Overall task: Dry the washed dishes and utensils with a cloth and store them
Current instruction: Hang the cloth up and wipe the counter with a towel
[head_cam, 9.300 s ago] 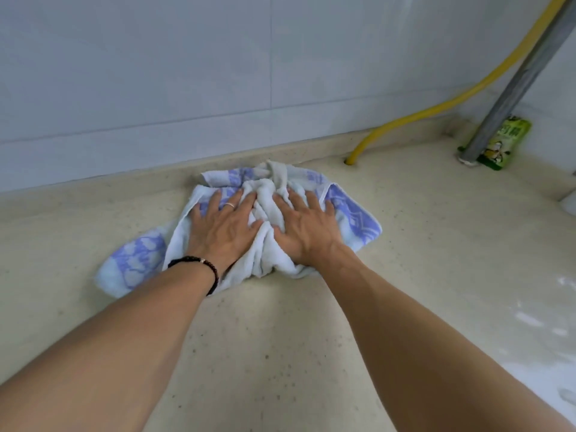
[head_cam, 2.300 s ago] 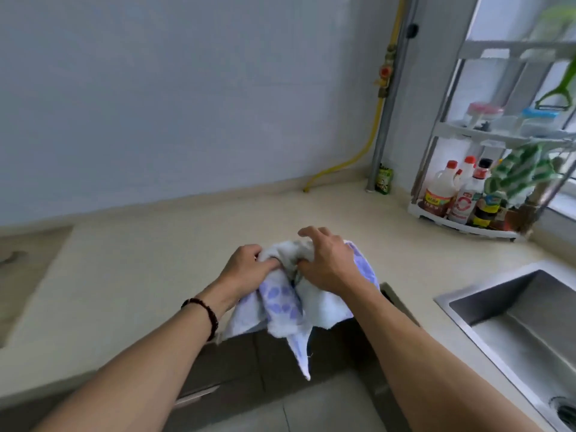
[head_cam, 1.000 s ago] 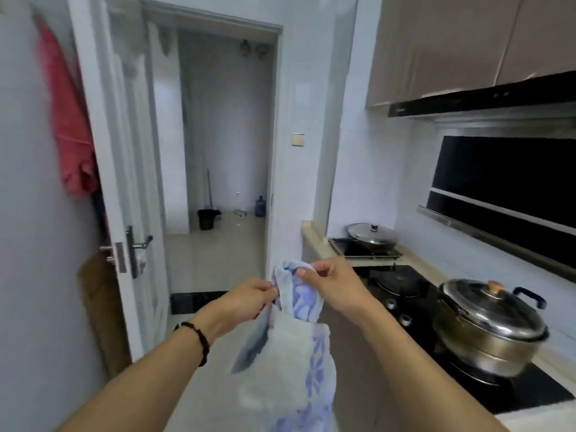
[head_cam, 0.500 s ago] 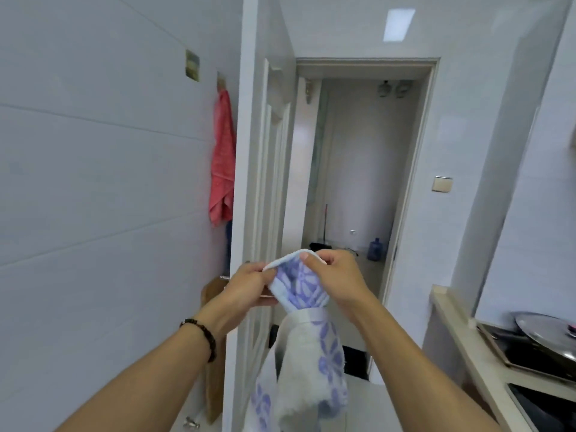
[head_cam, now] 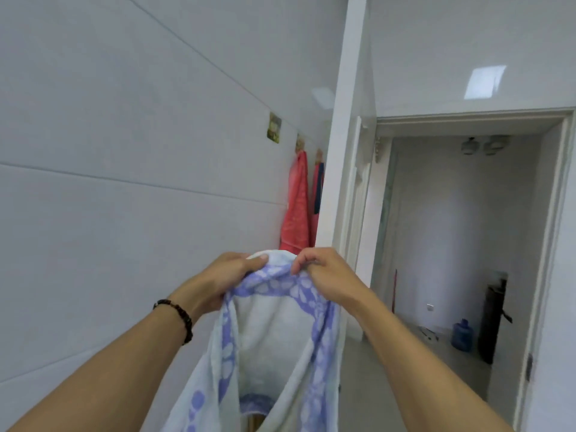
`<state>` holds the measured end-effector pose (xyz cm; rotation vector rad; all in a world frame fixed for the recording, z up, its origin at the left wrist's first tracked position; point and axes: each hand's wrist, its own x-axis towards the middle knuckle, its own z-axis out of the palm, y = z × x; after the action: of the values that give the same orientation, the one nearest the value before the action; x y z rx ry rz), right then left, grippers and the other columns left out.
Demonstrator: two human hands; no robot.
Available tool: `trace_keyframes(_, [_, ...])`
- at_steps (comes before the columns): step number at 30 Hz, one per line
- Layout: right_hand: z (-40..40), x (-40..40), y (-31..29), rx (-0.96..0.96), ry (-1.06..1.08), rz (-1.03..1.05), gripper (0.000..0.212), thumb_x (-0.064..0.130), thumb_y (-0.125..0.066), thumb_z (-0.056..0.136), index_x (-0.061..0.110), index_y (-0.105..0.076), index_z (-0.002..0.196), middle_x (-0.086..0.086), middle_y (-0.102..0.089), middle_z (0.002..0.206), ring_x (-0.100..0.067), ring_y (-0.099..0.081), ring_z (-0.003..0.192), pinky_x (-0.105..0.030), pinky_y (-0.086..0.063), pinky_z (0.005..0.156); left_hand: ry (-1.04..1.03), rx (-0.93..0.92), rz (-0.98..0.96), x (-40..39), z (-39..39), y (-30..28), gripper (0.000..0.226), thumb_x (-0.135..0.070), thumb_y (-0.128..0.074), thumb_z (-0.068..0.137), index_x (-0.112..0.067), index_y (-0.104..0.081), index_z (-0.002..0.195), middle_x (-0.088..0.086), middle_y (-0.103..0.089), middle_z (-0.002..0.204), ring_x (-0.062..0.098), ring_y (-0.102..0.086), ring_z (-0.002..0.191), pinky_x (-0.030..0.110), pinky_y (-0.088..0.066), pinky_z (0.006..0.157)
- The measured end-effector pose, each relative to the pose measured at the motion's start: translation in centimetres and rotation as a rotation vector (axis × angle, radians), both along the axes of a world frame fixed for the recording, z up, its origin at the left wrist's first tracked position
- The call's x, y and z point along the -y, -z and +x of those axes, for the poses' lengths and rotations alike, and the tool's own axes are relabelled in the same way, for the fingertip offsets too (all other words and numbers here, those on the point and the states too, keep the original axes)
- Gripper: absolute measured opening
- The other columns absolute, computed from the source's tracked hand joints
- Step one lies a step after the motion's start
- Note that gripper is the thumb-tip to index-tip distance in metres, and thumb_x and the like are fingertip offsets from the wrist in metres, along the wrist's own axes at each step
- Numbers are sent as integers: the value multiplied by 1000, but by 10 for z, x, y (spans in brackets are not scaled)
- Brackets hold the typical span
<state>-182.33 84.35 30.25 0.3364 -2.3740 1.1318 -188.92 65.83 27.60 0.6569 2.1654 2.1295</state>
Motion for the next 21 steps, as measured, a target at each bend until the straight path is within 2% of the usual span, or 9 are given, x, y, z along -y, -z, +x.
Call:
trace_keyframes(2, [-37,13,-5,-4,-47,4,45,-20,-42,77,16,-68,68,-1,-67,73,-2,-57,66,-11,-42,66,-8,-55,-22,9,-22,-17,27,-23,-61,99,-2,-71,84,17,-69,78,20,-63,64,27,-53,62])
trace_keyframes(4, [-66,25,-8,14,-88,-151,46,-19,-44,78,17,-66,60,4,-64,62,0,-56,59,-11,-43,63,-40,-93,-43,14,-42,-32,26,-27,-63,98,-3,-71,89,14,-68,81,20,-62,70,29,-52,69])
trace_keyframes(7, [-120,32,-22,-15,-82,-479,46,-17,-41,76,15,-68,55,4,-65,56,-9,-59,58,-16,-47,59,-155,-176,-52,26,-80,-61,25,-25,-68,95,-8,-69,77,13,-67,77,22,-59,72,34,-47,72])
trace_keyframes(9, [-156,30,-37,-71,-86,-617,45,-14,-44,76,16,-74,59,2,-71,64,-14,-65,67,-23,-53,68,-253,-234,-30,28,-103,-80,17,-22,-75,86,-13,-68,74,14,-65,76,25,-56,74,37,-43,72])
trace_keyframes(11, [-186,28,-56,-146,-76,-629,42,-12,-50,81,18,-76,66,1,-72,68,-18,-64,73,-28,-53,72,-302,-275,0,28,-119,-100,6,-11,-70,87,-17,-67,88,16,-63,79,25,-55,72,32,-46,67])
trace_keyframes(12, [-200,28,-64,-175,-69,-625,41,-11,-51,83,18,-76,68,1,-71,69,-19,-64,72,-28,-54,71,-303,-292,24,27,-129,-108,16,-4,-62,91,-19,-66,94,17,-61,78,25,-53,70,29,-45,61])
trace_keyframes(16, [-264,30,-114,-276,-58,-633,43,-7,-50,82,26,-74,68,-7,-76,85,-26,-73,88,-44,-59,89,-337,-457,-40,12,-170,-150,39,9,-45,92,-17,-72,83,8,-69,79,19,-59,73,18,-49,58])
trace_keyframes(18, [-291,28,-142,-329,-34,-624,43,-4,-47,82,27,-74,70,-6,-76,92,-26,-71,93,-44,-57,92,-387,-540,-112,0,-191,-175,42,7,-46,93,-22,-74,84,-1,-73,90,8,-65,80,9,-48,63])
trace_keyframes(21, [-328,18,-178,-439,40,-586,43,-4,-45,84,21,-79,89,-7,-75,105,-26,-68,102,-38,-54,96,-440,-675,-171,-17,-224,-213,39,7,-45,92,-17,-75,91,0,-72,96,3,-63,81,4,-45,64])
